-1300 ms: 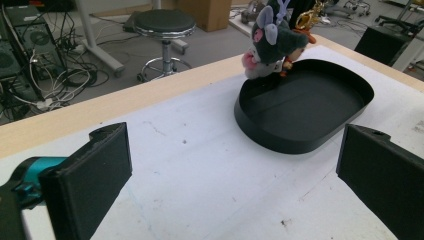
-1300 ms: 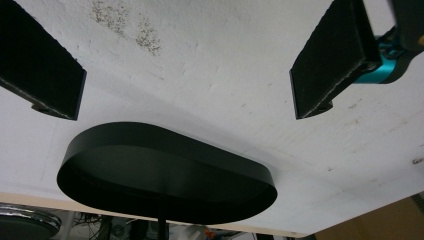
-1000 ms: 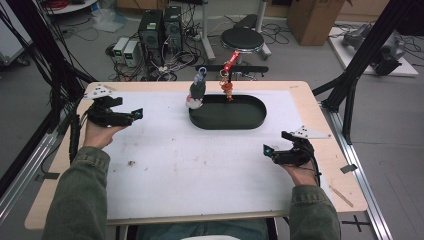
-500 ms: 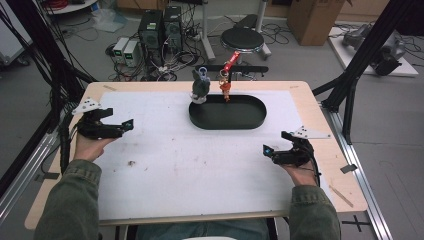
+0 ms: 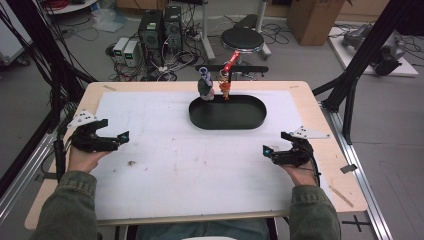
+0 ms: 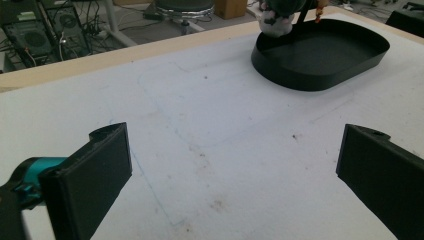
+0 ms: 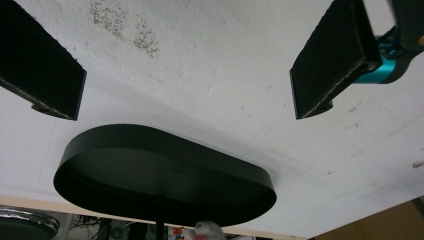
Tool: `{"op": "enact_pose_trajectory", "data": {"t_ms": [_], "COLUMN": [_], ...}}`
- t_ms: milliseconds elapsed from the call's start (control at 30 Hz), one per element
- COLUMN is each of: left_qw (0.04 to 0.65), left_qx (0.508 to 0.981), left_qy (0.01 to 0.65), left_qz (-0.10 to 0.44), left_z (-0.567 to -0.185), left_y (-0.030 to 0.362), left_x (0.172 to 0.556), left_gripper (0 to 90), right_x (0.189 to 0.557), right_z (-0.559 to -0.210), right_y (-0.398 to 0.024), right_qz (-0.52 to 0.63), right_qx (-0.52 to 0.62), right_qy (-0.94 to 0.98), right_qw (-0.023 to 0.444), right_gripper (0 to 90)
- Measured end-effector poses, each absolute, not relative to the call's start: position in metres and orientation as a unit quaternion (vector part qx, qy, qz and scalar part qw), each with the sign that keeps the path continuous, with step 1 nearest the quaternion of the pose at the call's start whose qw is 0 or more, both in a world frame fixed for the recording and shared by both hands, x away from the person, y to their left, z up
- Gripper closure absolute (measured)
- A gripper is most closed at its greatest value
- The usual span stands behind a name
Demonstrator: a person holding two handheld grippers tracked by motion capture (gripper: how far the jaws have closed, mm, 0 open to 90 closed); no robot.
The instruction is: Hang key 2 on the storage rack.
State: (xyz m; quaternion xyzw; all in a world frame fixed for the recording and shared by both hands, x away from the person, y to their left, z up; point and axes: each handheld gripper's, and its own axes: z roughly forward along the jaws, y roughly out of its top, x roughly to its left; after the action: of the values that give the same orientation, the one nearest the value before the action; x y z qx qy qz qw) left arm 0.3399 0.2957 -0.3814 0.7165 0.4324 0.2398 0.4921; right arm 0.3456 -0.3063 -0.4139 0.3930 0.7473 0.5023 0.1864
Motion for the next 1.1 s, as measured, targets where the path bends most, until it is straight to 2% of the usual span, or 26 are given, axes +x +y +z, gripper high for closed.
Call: {"op": "enact_pose_trajectory", "data": {"t_ms": [667,1100], "left_qw": [0.491,0.487], "left_qx": [0.707,0.685], "left_qy": [0.446,0.468], "left_qz": [0.244,0.274], "left_z": [-0.407,-0.418], "left_y": [0.309,0.325], "left_x": [0.301,0.273], "left_gripper": [1.7,1.7], "right_x": [0.346,0.347], "right_z": [-0.414,-0.415], "right_y": [-0.306,-0.305], "right_qz": [0.5,0.501], "right_qx": [0.39,0.39], "right_qy": [0.748,0.75], "right_qw": [0.193,0.189], "right_gripper": [0.3,0.4]}}
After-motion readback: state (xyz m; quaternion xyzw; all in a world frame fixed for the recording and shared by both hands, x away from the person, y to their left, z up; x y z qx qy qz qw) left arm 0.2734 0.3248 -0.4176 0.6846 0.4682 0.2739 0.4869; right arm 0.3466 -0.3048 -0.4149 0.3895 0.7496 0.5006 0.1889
